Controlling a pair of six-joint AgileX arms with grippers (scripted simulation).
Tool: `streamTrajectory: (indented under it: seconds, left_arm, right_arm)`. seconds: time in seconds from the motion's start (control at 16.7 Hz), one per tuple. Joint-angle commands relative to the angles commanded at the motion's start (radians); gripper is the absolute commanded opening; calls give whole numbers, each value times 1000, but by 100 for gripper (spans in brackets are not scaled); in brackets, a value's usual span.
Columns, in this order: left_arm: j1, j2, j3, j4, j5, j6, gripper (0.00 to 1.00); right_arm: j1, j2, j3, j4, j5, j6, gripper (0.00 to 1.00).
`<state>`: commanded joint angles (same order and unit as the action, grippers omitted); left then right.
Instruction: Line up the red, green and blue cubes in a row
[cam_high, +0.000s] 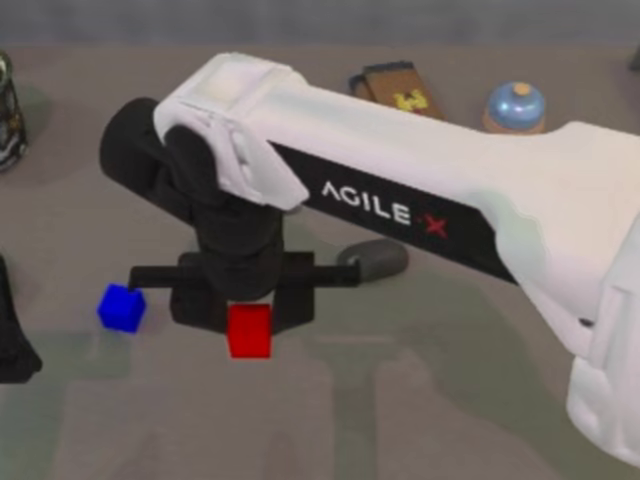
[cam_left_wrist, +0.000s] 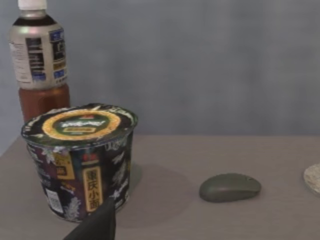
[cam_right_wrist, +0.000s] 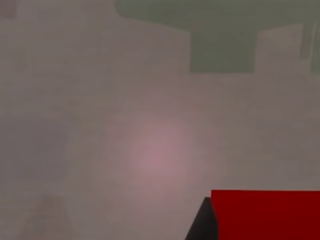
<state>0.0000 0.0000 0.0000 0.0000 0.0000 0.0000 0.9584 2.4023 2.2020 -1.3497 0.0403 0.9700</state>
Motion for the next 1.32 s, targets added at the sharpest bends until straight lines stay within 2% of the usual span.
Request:
streamTrajectory:
  seconds: [0.42, 0.78, 1.08, 1.32]
  left_arm:
    - [0, 0, 0, 0, 0, 0, 100]
    - [0, 0, 0, 0, 0, 0, 100]
    - [0, 0, 0, 0, 0, 0, 100]
    - [0, 0, 0, 0, 0, 0, 100]
  right_arm:
    - [8, -2, -13, 18, -2, 8, 0]
    - [11, 24, -197, 229, 1, 13, 0]
    - [13, 30, -220, 253, 1, 14, 0]
    - [13, 30, -220, 253, 1, 14, 30]
